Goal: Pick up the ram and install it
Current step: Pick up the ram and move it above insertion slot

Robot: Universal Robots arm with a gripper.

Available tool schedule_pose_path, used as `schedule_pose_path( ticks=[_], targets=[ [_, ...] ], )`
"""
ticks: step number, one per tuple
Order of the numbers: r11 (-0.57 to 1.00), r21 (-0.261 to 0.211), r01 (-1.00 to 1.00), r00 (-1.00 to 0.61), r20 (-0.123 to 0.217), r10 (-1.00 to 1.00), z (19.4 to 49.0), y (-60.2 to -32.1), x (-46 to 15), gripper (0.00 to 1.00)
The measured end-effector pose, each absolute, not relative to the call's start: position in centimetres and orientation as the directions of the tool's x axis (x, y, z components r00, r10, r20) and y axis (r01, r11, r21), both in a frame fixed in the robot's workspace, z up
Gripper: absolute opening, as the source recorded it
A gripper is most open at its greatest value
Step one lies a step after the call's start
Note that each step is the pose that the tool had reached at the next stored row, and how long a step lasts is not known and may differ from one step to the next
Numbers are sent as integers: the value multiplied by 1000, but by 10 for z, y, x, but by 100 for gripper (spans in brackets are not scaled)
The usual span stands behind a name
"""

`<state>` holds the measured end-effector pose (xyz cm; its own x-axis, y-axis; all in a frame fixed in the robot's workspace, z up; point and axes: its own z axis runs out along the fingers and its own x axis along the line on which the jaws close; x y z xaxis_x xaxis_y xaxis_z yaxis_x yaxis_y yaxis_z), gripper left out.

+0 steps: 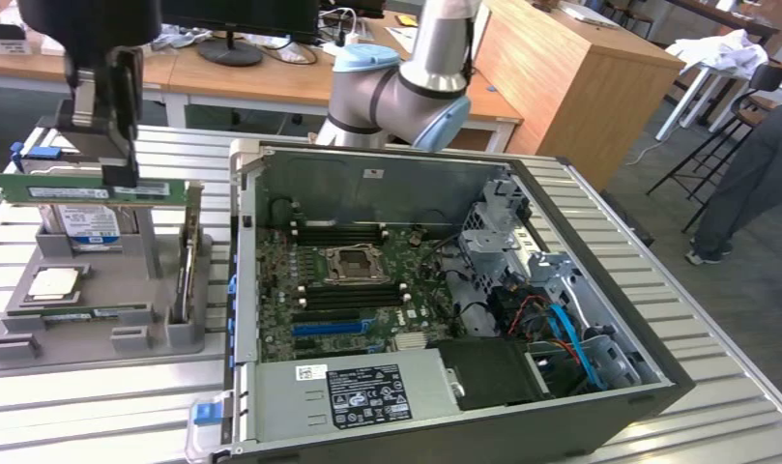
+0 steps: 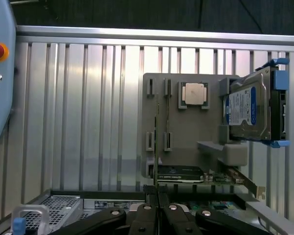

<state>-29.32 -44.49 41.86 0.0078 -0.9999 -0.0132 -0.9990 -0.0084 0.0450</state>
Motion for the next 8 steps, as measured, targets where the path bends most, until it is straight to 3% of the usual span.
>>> schedule_pose_path(
  ticks=[8],
  targets=[
    [-8,45,-999,8,-13,-1000,419,-445,-269,12]
  ],
)
